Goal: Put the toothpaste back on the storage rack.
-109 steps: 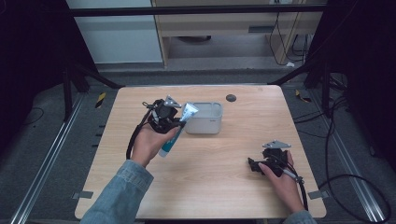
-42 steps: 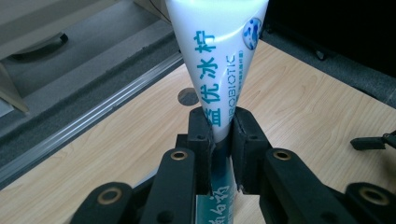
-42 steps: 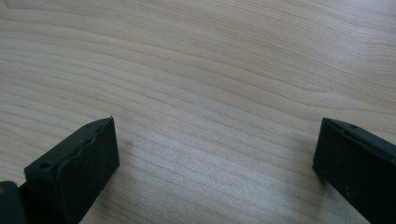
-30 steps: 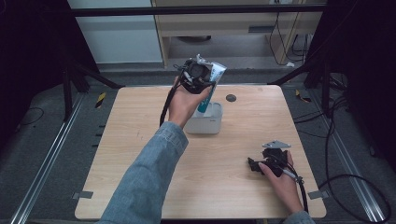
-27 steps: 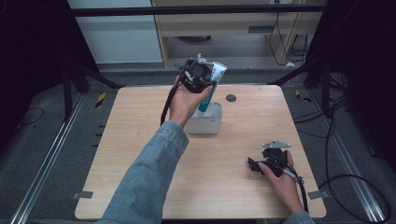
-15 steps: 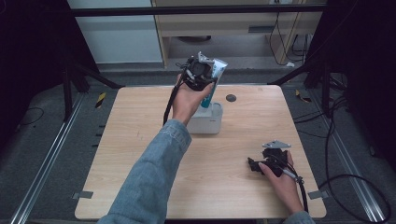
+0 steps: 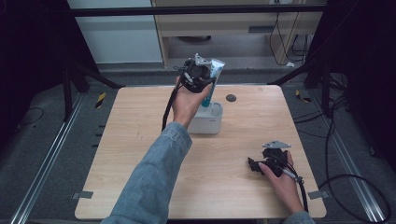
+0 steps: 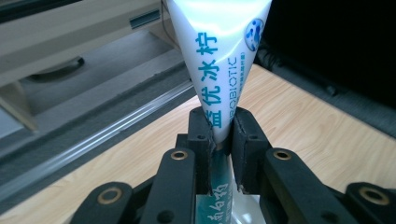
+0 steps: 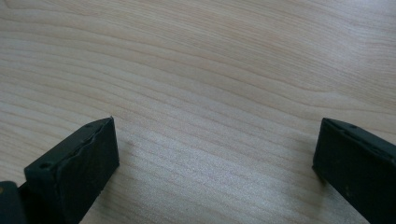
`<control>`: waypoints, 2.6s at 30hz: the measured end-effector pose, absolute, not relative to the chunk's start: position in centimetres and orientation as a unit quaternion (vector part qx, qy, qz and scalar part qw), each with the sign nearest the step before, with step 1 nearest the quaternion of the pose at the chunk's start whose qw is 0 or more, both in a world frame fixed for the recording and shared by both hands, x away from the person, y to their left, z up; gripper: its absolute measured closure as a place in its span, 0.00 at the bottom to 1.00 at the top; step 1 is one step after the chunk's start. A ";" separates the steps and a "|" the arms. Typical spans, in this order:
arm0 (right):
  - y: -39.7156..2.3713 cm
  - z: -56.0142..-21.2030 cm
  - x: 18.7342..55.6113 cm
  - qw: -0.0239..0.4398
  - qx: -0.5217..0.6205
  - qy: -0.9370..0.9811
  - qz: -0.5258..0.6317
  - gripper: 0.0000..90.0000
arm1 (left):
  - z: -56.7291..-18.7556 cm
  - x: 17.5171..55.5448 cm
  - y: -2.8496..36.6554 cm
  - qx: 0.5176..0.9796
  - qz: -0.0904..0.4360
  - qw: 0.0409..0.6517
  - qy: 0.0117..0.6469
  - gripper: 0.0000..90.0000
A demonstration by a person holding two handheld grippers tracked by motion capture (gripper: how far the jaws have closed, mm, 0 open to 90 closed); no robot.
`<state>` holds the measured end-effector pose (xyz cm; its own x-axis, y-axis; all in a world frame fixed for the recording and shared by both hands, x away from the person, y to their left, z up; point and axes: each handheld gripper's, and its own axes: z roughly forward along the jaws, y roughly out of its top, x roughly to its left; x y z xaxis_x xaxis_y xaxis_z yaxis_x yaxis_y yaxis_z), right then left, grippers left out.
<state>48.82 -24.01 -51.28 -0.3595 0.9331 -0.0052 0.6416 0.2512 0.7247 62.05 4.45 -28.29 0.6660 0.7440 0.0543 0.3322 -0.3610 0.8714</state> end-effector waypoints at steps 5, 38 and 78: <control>-24.0 -51.3 48.8 0.225 0.519 0.758 0.324 0.00 | -28.7 62.0 4.4 0.795 0.248 0.439 0.337 0.87; -24.0 -51.3 48.8 0.225 0.519 0.759 0.323 0.00 | -33.2 62.1 6.1 0.774 0.242 0.459 0.364 0.87; -24.0 -51.3 48.8 0.224 0.520 0.758 0.323 0.00 | -37.8 62.5 6.5 0.785 0.222 0.440 0.374 0.87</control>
<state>48.80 -24.01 -51.26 -0.3590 0.9333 -0.0039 0.6440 0.2507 0.7228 62.50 6.50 -37.76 0.6215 0.7832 0.0194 0.3920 -0.3323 0.8578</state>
